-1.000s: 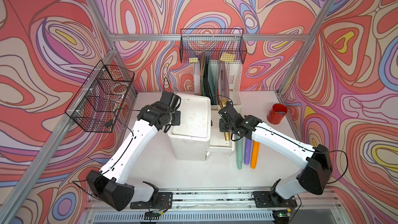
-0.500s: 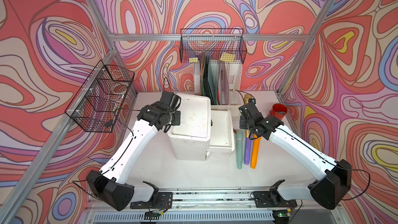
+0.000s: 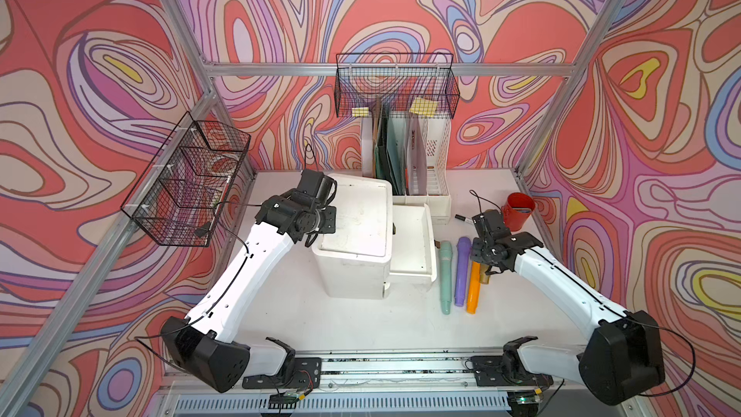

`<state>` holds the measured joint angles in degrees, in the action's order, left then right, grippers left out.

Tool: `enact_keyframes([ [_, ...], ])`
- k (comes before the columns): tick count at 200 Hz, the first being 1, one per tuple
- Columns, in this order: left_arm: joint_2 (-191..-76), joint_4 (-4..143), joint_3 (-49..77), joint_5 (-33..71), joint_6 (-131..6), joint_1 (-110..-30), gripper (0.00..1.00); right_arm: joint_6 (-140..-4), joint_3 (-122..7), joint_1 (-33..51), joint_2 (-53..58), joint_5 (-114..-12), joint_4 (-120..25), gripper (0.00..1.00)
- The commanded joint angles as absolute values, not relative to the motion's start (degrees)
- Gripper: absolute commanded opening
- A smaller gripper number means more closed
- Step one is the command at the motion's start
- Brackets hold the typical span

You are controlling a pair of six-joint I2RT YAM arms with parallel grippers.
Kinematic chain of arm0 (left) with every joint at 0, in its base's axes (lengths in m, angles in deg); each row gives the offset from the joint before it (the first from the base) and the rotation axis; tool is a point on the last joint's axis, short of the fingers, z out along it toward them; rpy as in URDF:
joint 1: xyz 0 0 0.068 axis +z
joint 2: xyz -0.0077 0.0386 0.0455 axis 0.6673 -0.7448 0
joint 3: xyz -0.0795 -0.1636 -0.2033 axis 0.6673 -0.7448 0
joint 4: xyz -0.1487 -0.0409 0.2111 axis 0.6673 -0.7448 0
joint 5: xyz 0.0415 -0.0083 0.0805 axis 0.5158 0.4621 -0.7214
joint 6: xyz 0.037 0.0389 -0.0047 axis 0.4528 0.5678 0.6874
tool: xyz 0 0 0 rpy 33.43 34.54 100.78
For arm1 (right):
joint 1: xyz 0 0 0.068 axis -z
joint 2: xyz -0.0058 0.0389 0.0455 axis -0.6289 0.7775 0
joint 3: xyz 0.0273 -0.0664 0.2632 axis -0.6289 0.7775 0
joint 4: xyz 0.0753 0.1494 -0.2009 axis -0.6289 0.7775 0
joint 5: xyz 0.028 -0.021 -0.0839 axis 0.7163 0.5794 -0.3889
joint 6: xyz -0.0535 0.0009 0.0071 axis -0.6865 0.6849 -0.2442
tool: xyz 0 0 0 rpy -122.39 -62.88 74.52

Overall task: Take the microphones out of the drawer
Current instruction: Place the microphone at the center of the board.

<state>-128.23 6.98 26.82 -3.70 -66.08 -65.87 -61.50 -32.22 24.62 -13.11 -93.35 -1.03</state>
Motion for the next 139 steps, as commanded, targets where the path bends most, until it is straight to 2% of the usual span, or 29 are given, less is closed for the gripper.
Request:
enact_keyframes([
  [1, -127.98, 6.98, 27.26, -4.7, -64.27, -66.23, 0.0, -59.52, -30.72, 26.72, -14.17, -90.29, -3.54, 0.02],
  [88, -127.71, 7.1, 26.9, -4.66, -64.54, -66.27, 0.0, -59.8, -23.43, 36.7, -14.53, -81.65, -6.98, 0.02],
  [139, -127.27, 7.09, 26.48, -5.07, -64.54, -66.22, 0.0, -60.83, -24.35, 40.29, -10.69, -79.0, -6.6, 0.02],
])
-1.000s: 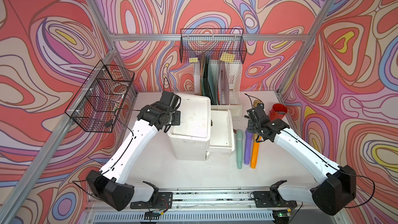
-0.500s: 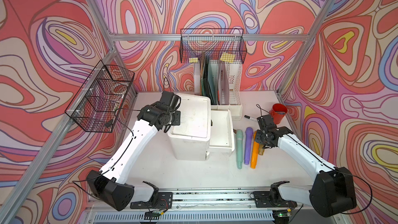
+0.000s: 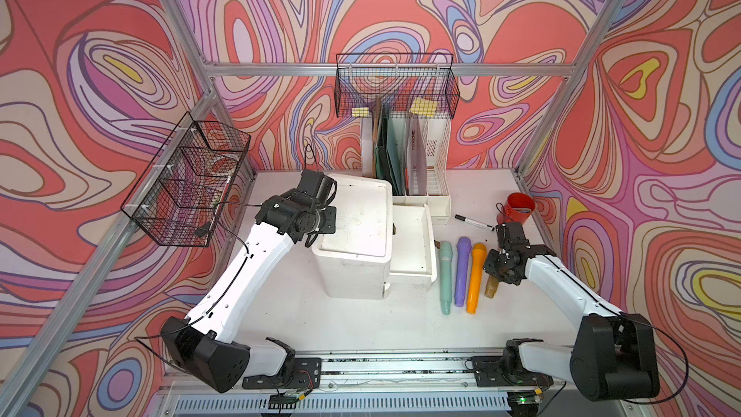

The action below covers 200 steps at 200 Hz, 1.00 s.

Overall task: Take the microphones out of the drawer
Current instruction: Place the microphone at the center of the board.

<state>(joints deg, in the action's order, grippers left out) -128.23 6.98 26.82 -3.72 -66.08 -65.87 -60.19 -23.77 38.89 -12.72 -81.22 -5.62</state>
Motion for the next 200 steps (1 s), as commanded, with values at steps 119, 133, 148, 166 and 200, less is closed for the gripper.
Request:
enact_keyframes([
  [119, -126.73, 8.33, 25.37, -5.15, -64.54, -66.27, 0.0, -61.62, -26.64, 40.56, -3.36, -77.18, -5.24, 0.21],
  [133, -126.83, 8.52, 25.42, -5.09, -64.54, -66.21, 0.0, -61.62, -26.76, 40.56, -2.93, -77.3, -5.13, 0.27],
  [148, -126.99, 8.62, 25.46, -4.97, -64.53, -66.19, 0.0, -61.62, -26.77, 40.6, -2.7, -77.02, -5.13, 0.31],
  [166, -127.18, 8.47, 25.5, -4.93, -64.33, -66.23, 0.0, -61.79, -26.9, 40.55, -2.15, -76.74, -5.02, 0.34],
  [200, -127.09, 8.27, 25.85, -5.34, -64.18, -66.17, 0.0, -61.81, -27.11, 40.57, -1.42, -76.48, -4.79, 0.38],
])
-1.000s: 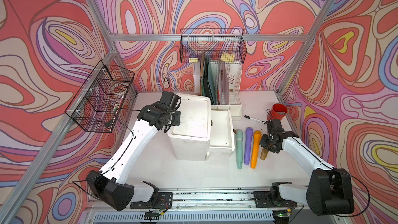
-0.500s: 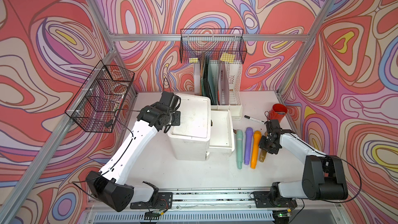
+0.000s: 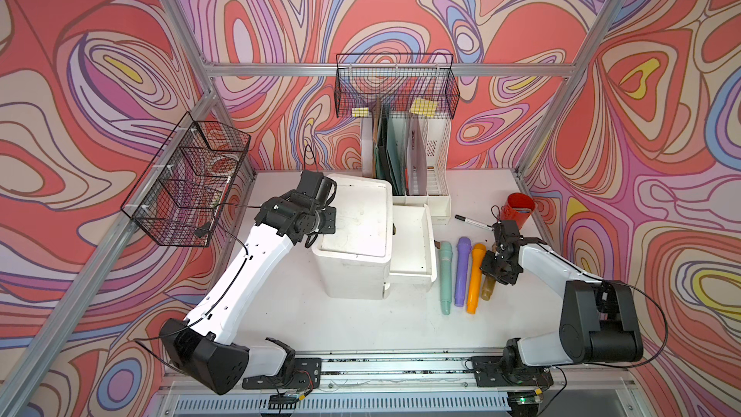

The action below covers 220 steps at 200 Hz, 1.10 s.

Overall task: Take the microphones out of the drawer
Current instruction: Place the microphone at the center of the board.

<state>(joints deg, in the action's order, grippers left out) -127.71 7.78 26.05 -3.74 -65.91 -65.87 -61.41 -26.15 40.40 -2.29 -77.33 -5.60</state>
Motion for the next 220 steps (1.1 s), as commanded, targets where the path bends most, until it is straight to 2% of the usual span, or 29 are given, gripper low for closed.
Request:
enact_keyframes([
  [1, -127.09, 8.28, 25.85, -5.36, -64.18, -66.2, 0.0, -61.8, -27.1, 40.56, -1.42, -76.48, -4.77, 0.38],
  [67, -127.27, 8.19, 26.03, -5.63, -63.88, -66.18, 0.0, -61.8, -26.99, 40.56, -2.45, -76.47, -4.65, 0.45],
  [125, -127.67, 7.77, 26.38, -5.81, -63.83, -66.13, 0.0, -61.62, -31.14, 40.55, -10.25, -76.12, -2.34, 0.47],
  [161, -127.69, 7.67, 26.29, -5.89, -64.01, -66.16, 0.0, -61.27, -35.74, 40.55, -13.58, -71.06, -3.52, 0.47],
  [181, -127.8, 7.58, 26.27, -5.77, -64.18, -66.17, 0.0, -60.22, -35.18, 40.59, -15.1, -63.33, -8.25, 0.41],
  [220, -128.24, 7.23, 26.64, -5.57, -64.45, -66.19, 0.0, -56.99, -30.96, 40.47, -17.41, -52.07, -18.89, 0.13],
])
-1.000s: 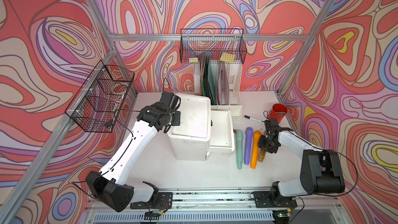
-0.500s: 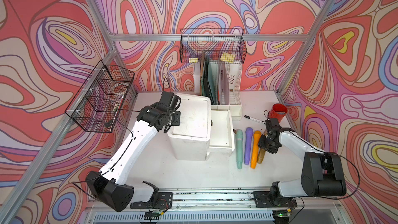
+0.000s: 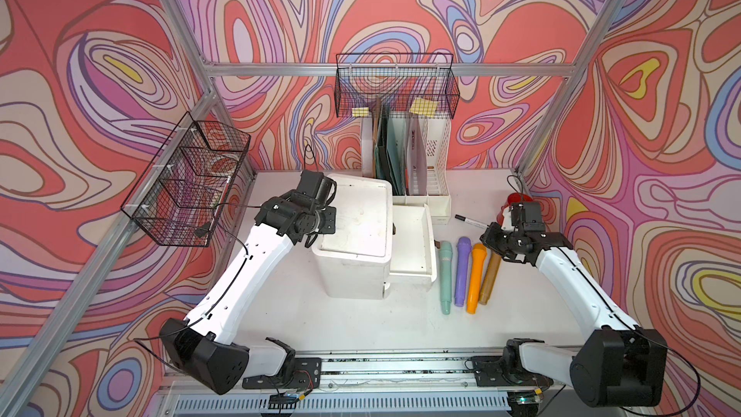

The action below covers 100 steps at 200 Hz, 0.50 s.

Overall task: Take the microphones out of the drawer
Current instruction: Place the microphone at the center of the board, then close the drawer in the storage box.

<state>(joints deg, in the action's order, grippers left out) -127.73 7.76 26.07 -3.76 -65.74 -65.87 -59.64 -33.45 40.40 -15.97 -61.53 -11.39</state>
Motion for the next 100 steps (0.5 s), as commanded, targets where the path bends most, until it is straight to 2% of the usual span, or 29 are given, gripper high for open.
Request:
enact_keyframes([
  [1, -128.29, 7.23, 26.65, -5.6, -64.45, -66.16, 0.0, -56.89, -30.82, 40.46, -17.42, -51.79, -19.07, 0.13],
  [20, -128.51, 7.35, 26.73, -5.54, -64.6, -66.17, 0.0, -55.1, -28.08, 40.3, -17.2, -46.55, -23.91, 0.0],
  [44, -128.68, 7.77, 26.73, -5.2, -65.04, -66.2, 0.0, -51.4, -23.59, 38.88, -17.15, -42.13, -31.07, 0.0],
  [100, -128.77, 7.83, 26.73, -4.44, -65.16, -66.13, 0.0, -47.41, -20.83, 31.66, -15.65, -41.62, -40.36, 0.0],
])
